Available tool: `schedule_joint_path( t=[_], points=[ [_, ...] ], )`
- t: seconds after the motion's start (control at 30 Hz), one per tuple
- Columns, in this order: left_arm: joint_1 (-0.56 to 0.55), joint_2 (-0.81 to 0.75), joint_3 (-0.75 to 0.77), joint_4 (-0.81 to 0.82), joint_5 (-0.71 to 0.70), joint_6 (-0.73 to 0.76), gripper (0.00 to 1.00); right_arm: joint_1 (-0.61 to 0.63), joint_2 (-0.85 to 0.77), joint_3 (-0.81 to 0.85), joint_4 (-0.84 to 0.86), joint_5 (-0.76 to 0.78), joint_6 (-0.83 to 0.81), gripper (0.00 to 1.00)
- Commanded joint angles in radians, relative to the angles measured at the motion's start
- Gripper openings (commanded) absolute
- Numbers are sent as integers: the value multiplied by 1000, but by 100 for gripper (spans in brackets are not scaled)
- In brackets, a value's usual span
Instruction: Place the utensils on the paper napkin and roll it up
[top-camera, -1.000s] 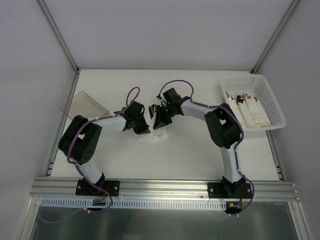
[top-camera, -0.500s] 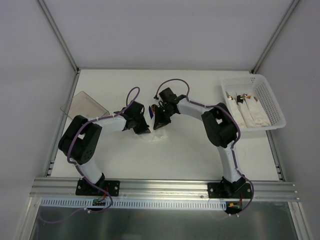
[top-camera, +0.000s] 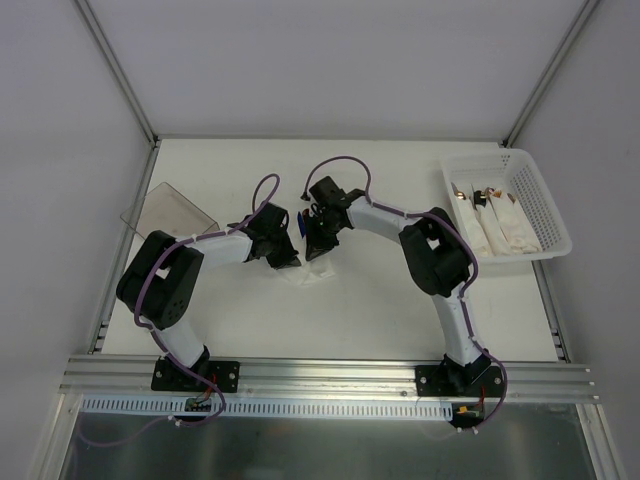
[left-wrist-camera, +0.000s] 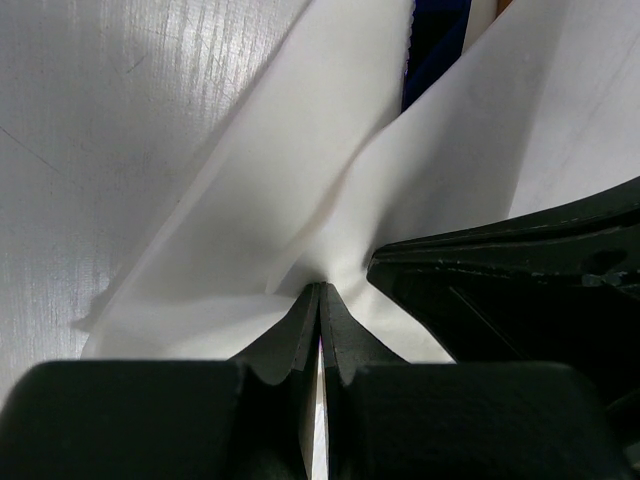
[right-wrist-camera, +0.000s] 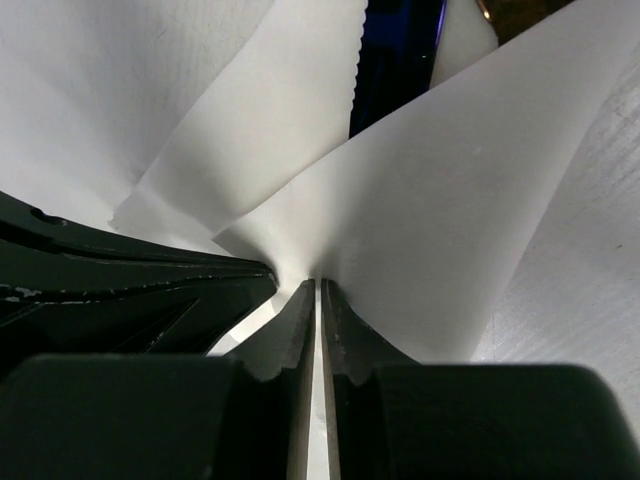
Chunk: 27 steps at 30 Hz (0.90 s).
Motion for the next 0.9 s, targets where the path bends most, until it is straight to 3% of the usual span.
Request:
schedule_joint_path(
  t=[0.0, 0.17, 0.3, 0.6, 0.87],
  points=[
    [14, -7, -42, -93, -49, 11, 0, -8, 39, 19, -115, 126, -62, 11],
    [16, -7, -48, -88, -48, 11, 0, -25, 3, 16, -83, -30, -93, 21],
    [16, -1, -42, -88, -42, 14, 0, -23, -39, 0, -43, -118, -97, 19],
    [16, 5, -37, -87, -39, 19, 0, -25, -74, -14, -22, -124, -99, 14],
    [16, 5, -39, -85, -40, 19, 0, -23, -33, -40, -62, -6, -94, 7]
  ],
)
